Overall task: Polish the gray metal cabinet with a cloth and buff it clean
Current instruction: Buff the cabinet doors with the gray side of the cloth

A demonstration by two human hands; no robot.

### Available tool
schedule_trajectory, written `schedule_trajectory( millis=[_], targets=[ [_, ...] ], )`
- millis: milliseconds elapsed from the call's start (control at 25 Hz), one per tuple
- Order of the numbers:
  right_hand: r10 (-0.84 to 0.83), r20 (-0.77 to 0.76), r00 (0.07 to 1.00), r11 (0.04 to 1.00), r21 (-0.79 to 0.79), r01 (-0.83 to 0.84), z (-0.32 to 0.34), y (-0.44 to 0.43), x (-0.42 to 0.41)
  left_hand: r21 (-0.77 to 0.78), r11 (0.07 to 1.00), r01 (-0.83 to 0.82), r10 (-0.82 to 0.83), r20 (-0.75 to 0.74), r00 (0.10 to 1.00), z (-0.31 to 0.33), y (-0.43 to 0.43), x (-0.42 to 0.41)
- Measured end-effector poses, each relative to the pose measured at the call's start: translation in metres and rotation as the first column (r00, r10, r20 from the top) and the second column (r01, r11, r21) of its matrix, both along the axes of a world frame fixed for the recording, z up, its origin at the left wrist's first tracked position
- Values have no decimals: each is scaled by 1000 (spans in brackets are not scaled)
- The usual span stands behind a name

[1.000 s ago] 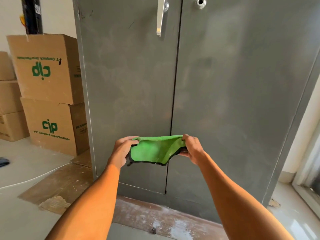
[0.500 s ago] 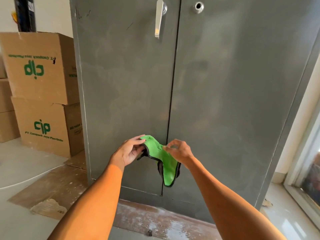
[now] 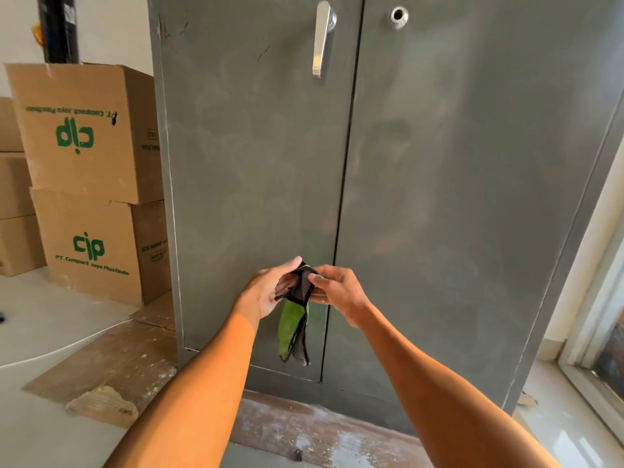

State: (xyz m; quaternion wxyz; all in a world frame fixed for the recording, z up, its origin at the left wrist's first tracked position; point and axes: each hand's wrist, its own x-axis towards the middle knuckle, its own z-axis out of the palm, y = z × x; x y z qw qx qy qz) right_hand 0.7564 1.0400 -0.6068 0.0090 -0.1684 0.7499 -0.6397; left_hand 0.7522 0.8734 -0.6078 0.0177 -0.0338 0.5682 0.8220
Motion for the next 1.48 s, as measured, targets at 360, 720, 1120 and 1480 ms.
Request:
schedule_trajectory(
  millis=[360,720,1120,1480],
  targets=[
    [-218,-46,975,976,22,219,-8,35,-24,-727,674,-129,85,-97,992,-27,-40,-10],
    [-150,-419,896,694,601,397,3,74,3,-772,105,-627,384,-550,742,-30,-76,-3],
    [-67,-385,920,811,517,275,24,38,13,-426,814,-396,253,-353,901,2,-36,6],
    [-158,-239,958,911,339,235,16,25,9,-404,901,159,-202,-65,977,8,-9,14]
  ],
)
